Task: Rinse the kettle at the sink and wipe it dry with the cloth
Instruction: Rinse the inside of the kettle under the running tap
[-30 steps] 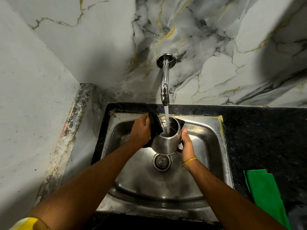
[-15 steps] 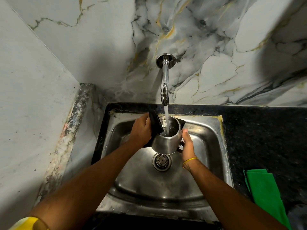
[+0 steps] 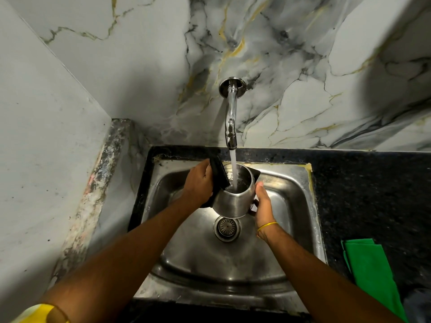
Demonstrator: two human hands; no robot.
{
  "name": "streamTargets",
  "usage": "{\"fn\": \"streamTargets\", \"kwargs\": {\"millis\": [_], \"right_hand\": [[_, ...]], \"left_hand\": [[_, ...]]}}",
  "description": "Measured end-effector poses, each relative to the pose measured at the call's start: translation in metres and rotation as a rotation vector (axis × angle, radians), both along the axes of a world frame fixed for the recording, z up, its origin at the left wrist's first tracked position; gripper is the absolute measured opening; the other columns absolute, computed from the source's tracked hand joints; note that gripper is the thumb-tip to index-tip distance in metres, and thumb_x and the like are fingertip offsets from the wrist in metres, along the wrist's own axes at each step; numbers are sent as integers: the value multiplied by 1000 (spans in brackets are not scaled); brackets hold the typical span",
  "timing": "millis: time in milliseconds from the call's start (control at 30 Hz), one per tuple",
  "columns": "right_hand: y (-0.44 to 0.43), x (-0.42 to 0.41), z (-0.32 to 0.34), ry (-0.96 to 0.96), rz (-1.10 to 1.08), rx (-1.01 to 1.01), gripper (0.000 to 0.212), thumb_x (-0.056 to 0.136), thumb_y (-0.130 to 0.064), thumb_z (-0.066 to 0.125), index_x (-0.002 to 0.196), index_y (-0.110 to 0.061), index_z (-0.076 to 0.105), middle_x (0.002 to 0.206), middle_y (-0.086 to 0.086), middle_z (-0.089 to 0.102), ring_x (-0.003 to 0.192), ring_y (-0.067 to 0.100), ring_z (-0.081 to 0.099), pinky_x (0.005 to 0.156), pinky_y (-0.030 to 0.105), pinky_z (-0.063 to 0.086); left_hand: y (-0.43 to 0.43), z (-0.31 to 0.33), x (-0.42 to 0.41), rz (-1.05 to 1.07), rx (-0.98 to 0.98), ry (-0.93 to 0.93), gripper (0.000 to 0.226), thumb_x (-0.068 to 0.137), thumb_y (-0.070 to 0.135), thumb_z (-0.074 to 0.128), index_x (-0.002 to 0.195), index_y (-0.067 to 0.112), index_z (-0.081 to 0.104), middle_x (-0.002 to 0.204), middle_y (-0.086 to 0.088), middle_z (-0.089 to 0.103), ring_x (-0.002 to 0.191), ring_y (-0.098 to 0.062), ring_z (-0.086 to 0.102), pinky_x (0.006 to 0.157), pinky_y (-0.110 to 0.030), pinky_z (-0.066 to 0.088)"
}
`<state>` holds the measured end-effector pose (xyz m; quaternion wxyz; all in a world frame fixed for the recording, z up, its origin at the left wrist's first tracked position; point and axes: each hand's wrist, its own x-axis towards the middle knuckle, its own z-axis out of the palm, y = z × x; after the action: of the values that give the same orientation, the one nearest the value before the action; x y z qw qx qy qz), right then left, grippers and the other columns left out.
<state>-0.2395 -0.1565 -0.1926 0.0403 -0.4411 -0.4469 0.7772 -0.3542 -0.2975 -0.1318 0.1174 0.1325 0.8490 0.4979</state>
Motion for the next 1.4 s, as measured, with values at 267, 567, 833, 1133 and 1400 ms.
{"fn": "streamTargets", "kwargs": {"millis": [267,567,833,1133,1400], "right_hand": [[4,1,4,12,10,42,47,103,-49,47,138,-23,64,131,-3,70,107,10,63,105,49,51],[14,-8,18,19,-1,100,42,106,-34,48,139,-11,61,131,3,68,125,17,60,117,46,40],[52,-50,63,139,-77,274,28,95,0,58,121,7,65,119,22,67,104,18,56,97,34,41],[55,-93,120,367,420,514,29,88,10,67,116,6,71,102,18,73,98,21,67,97,30,55],[35,-90,125,136,374,1078,39,70,-59,77,91,-26,79,73,-7,74,75,8,72,80,33,62]], "left_hand": [[0,-6,-4,-15,-6,38,37,94,47,28,80,29,57,77,-7,65,72,-24,60,69,-47,51],[-1,-1,1,-39,-34,63,31,93,44,28,73,34,50,72,1,58,68,-18,54,67,-38,45],[-5,0,2,-41,-23,51,57,94,47,27,95,5,65,87,-17,70,83,-35,67,78,-58,55],[-5,1,-2,7,-52,59,50,91,52,29,82,18,64,81,-12,72,77,-30,67,70,-49,54],[-5,1,0,0,-40,63,45,96,49,31,78,22,61,79,-14,71,75,-34,67,71,-57,55]]}}
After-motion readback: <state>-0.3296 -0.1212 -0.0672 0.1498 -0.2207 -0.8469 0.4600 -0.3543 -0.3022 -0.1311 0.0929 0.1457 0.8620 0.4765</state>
